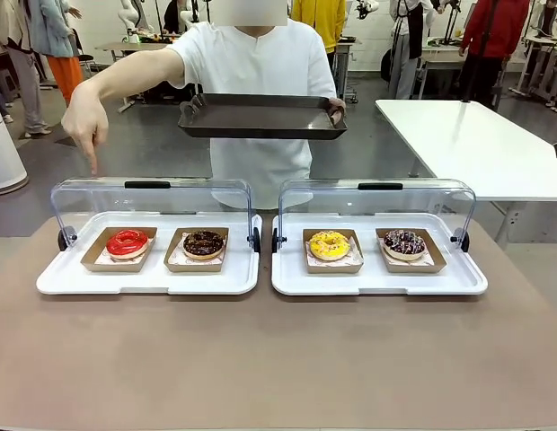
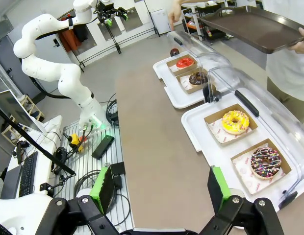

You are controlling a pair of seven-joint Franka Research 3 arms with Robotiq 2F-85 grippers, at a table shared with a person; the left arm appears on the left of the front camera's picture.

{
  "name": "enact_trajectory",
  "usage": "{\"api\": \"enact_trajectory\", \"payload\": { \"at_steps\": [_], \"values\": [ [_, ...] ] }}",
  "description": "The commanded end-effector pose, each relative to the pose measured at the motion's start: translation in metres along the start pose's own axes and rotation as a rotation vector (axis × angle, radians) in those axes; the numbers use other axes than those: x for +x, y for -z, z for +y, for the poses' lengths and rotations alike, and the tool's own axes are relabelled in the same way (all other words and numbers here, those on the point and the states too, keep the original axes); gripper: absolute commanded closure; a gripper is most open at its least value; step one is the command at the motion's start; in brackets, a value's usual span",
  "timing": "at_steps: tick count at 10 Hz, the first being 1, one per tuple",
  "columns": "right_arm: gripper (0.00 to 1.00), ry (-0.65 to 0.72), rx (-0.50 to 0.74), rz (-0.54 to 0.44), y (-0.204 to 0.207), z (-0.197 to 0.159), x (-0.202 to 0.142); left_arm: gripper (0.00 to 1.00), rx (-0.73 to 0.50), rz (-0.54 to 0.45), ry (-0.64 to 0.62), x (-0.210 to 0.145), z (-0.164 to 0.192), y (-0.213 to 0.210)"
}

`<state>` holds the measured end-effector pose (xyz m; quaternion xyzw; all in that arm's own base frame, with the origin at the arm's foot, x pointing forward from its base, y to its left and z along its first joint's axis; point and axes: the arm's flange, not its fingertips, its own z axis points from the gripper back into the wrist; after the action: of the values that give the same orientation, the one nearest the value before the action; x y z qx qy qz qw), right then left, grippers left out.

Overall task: Provide the desired donut to the person.
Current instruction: Pick up and lift the Paper togo box containing the Donut pointed at by the person.

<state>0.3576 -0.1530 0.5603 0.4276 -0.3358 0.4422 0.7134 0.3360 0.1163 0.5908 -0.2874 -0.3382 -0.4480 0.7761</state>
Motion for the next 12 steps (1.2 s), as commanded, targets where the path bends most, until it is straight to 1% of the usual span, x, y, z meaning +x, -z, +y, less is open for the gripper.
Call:
{"api": "enact_trajectory", "payload": {
  "at_steps": [1, 3, 4, 5, 6, 7, 8, 9, 10, 11, 12],
  "values": [
    [0.0, -0.004, 0.007, -0.012, 0.0, 0.0, 0.0, 0.0, -0.007, -0.012, 0.019, 0.0, 0.001, 0.0],
    [0.0, -0.004, 0.007, -0.012, 0.0, 0.0, 0.0, 0.0, -0.007, -0.012, 0.019, 0.0, 0.001, 0.0],
    [0.0, -0.004, 0.007, -0.012, 0.0, 0.0, 0.0, 0.0, 0.0, 0.0, 0.0, 0.0, 0.0, 0.0],
    [0.0, -0.004, 0.007, -0.012, 0.0, 0.0, 0.0, 0.0, 0.01, 0.13, 0.147, 0.015, -0.012, 0.005],
    [0.0, -0.004, 0.007, -0.012, 0.0, 0.0, 0.0, 0.0, -0.011, 0.321, 0.201, 0.045, -0.004, 0.026],
    [0.0, -0.004, 0.007, -0.012, 0.0, 0.0, 0.0, 0.0, 0.016, 0.431, 0.231, 0.065, 0.006, 0.05],
    [0.0, -0.004, 0.007, -0.012, 0.0, 0.0, 0.0, 0.0, -0.006, 0.628, 0.273, 0.081, 0.011, 0.084],
    [0.0, -0.004, 0.007, -0.012, 0.0, 0.0, 0.0, 0.0, 0.006, 0.834, 0.344, 0.084, 0.01, 0.119],
    [0.0, -0.004, 0.007, -0.012, 0.0, 0.0, 0.0, 0.0, 0.04, 1.013, 0.418, 0.08, 0.016, 0.151],
    [0.0, -0.004, 0.007, -0.012, 0.0, 0.0, 0.0, 0.0, 0.044, 1.147, 0.474, 0.072, 0.024, 0.181],
    [0.0, -0.004, 0.007, -0.012, 0.0, 0.0, 0.0, 0.0, 0.011, 1.178, 0.516, 0.06, 0.033, 0.203]
  ]
}}
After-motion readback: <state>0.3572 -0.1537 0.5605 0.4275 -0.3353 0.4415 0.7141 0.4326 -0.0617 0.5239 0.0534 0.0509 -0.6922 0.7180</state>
